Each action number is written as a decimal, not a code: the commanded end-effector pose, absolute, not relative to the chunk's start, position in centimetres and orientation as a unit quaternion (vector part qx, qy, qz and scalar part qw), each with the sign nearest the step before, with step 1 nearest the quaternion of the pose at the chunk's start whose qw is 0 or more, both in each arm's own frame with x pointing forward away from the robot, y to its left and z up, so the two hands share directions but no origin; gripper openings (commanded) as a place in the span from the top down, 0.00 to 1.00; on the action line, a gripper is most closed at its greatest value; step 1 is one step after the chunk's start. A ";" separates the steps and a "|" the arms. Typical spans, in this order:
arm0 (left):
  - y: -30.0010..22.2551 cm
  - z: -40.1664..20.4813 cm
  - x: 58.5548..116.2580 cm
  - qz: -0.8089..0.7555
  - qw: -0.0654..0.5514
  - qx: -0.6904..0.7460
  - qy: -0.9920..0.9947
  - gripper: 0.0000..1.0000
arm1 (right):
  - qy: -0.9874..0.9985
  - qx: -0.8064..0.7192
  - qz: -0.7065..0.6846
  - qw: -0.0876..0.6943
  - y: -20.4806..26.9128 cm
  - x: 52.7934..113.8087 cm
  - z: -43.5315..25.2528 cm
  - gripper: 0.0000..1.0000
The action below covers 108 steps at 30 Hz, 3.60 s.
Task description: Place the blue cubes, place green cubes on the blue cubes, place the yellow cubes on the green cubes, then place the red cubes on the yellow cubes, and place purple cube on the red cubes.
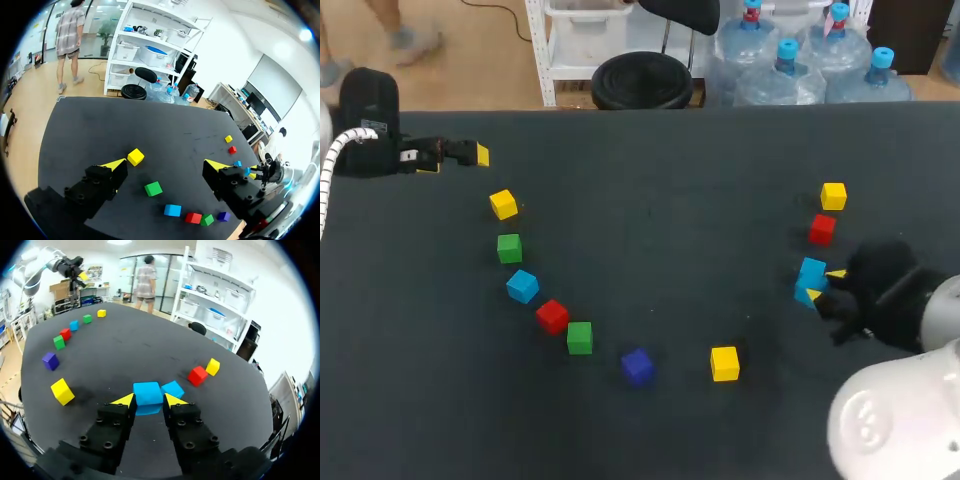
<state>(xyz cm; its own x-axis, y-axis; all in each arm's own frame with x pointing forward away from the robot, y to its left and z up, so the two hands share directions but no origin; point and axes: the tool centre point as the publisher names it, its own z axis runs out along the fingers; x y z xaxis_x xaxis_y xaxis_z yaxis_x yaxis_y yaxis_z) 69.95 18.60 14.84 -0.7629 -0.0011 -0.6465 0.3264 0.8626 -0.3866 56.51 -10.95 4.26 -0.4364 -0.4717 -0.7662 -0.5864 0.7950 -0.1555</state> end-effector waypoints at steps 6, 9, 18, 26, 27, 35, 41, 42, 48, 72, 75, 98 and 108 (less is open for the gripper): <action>18.5 15.0 70.0 -0.244 0.330 0.089 0.908 0.00 | 0.831 -0.394 0.179 0.349 -13.0 56.9 8.0 1.00; 18.5 15.0 70.0 -0.244 0.330 0.089 0.908 0.00 | 0.823 -0.415 0.196 0.335 -13.5 57.2 8.6 1.00; 18.5 15.0 70.0 -0.244 0.330 0.089 0.908 0.00 | 0.798 -0.472 0.239 0.288 -14.6 58.1 9.9 1.00; 18.5 15.0 70.0 -0.244 0.330 0.089 0.908 0.00 | 0.767 -0.512 0.272 0.274 -15.3 59.6 11.2 1.00; 18.5 15.0 70.0 -0.244 0.330 0.089 0.908 0.00 | 0.763 -0.516 0.279 0.271 -15.4 59.9 11.3 1.00; 18.5 15.0 70.0 -0.244 0.330 0.089 0.908 0.00 | 0.740 -0.535 0.313 0.262 -16.0 62.4 11.7 1.00; 18.5 15.0 70.0 -0.244 0.330 0.089 0.908 0.00 | 0.726 -0.552 0.309 0.271 -15.4 64.1 11.6 1.00; 18.5 15.0 70.0 -0.244 0.330 0.089 0.908 0.00 | 0.721 -0.557 0.309 0.272 -15.2 64.5 11.5 1.00; 18.5 15.0 70.0 -0.244 0.330 0.089 0.908 0.00 | 0.685 -0.596 0.312 0.280 -13.6 66.7 12.0 1.00; 18.5 15.0 70.0 -0.244 0.330 0.089 0.908 0.00 | 0.657 -0.591 0.289 0.368 -3.9 68.8 10.0 1.00; 18.5 15.0 70.0 -0.244 0.330 0.089 0.908 0.00 | 0.666 -0.582 0.267 0.382 -2.7 68.7 9.4 1.00; 18.5 15.0 70.0 -0.244 0.330 0.089 0.908 0.00 | 0.668 -0.570 0.223 0.423 5.2 68.7 7.4 1.00; 18.5 15.0 70.0 -0.244 0.330 0.089 0.908 0.00 | 0.670 -0.579 0.207 0.416 7.3 70.3 5.6 1.00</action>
<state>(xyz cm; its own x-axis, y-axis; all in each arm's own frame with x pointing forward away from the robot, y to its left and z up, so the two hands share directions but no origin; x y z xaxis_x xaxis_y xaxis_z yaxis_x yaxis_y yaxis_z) 69.95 18.61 14.84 -0.7629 -0.0011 -0.6465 0.3264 0.8625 -0.3866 69.45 6.26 6.27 0.0214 -0.5954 -0.8032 -0.9491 0.2404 -0.2035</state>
